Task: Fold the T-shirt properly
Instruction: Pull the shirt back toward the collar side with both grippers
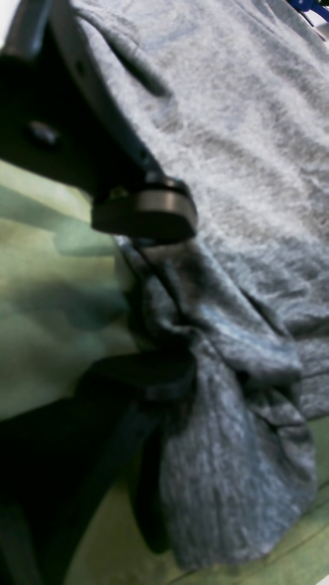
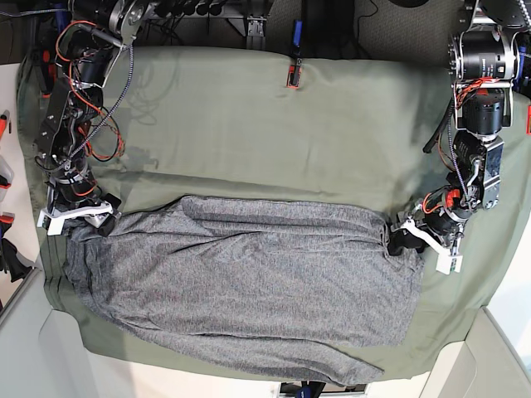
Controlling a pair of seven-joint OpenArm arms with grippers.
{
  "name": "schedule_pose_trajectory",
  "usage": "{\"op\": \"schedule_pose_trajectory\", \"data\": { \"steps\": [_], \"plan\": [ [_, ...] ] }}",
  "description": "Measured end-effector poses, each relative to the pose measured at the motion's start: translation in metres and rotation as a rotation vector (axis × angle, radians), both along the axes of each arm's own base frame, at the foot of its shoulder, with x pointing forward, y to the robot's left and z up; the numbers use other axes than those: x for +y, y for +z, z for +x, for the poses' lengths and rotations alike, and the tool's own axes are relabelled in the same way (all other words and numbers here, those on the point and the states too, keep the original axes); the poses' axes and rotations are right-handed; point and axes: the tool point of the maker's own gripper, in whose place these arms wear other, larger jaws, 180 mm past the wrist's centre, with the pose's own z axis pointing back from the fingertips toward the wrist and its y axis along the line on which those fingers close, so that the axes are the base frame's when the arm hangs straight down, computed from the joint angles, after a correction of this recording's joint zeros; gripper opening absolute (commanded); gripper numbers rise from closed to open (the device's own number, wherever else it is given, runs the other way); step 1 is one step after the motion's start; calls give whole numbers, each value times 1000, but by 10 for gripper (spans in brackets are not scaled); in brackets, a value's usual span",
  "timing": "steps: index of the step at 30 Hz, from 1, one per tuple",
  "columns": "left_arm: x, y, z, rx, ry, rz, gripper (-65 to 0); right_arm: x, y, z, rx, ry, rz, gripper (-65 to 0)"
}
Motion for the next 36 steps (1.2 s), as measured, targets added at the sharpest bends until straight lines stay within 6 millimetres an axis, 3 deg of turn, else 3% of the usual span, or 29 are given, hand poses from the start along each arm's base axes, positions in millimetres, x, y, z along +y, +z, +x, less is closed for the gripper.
{"op": "schedule_pose_trajectory", "data": {
  "steps": [2, 4, 7, 8, 10, 11, 17, 22, 28, 36],
  "plan": [
    [0, 0, 0, -1, 4, 0, -302, 0, 1, 2, -1, 0, 2, -264],
    [2, -1, 0, 3, 9, 9, -420, 1, 1, 6, -2, 0, 10, -271],
    [8, -3, 0, 0, 7, 63, -628, 3, -2, 15, 7, 0, 9, -418],
    [9, -3, 1, -10, 4, 75, -650, 4, -4, 17, 15, 3, 6, -491],
    [10, -2, 1, -20, -3, 95, -650, 6, -7, 21, 25, 13, -3, -627],
    [10, -1, 2, -25, -2, 96, -650, 7, -6, 21, 23, 22, -13, -650],
    [31, 8, -1, -22, -4, 156, -650, 20, 3, 21, 14, 128, -24, -650],
    [50, 31, -6, -6, -25, 207, -650, 20, 36, 14, -30, 156, -19, -650],
    [57, 54, -17, 1, -83, 291, -650, 22, 36, -21, 11, 184, -24, -650],
    [81, 54, -70, 81, -124, 421, -650, 27, 26, -87, 68, 228, -43, -650]
  ]
}}
